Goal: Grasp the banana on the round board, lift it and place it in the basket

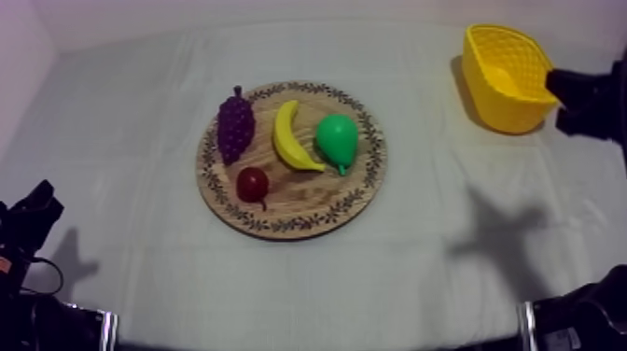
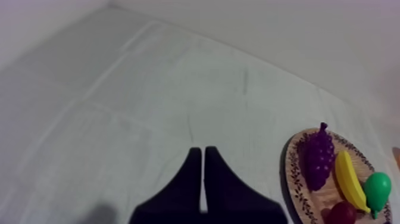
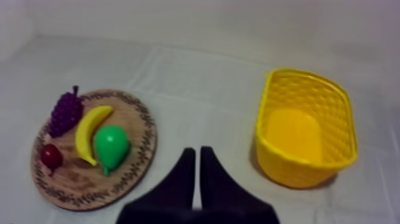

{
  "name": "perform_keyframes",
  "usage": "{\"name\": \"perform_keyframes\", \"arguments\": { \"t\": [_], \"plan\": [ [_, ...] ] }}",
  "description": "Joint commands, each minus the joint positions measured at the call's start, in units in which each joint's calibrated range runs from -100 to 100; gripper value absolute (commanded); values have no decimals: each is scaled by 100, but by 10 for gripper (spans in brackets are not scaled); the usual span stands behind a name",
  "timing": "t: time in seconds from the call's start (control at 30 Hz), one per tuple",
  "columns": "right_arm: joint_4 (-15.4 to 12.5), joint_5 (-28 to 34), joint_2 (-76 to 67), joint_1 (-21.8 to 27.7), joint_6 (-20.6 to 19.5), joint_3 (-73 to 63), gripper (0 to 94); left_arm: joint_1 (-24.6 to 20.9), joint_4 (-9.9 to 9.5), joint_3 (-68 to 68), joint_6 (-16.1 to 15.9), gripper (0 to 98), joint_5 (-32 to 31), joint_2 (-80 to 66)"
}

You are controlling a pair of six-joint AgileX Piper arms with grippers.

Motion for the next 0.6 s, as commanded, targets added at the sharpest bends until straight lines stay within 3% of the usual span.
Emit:
{"name": "perform_keyframes", "arguments": {
  "t": [0.0, 0.57],
  "plan": [
    [200, 148, 676, -265, -397, -839, 6, -1, -3, -1, -2, 1, -1, -5],
    [696, 2165, 3174, -1364, -1035, -3942, 7, -1, -3, -1, -2, 1, -1, -5]
  ]
}}
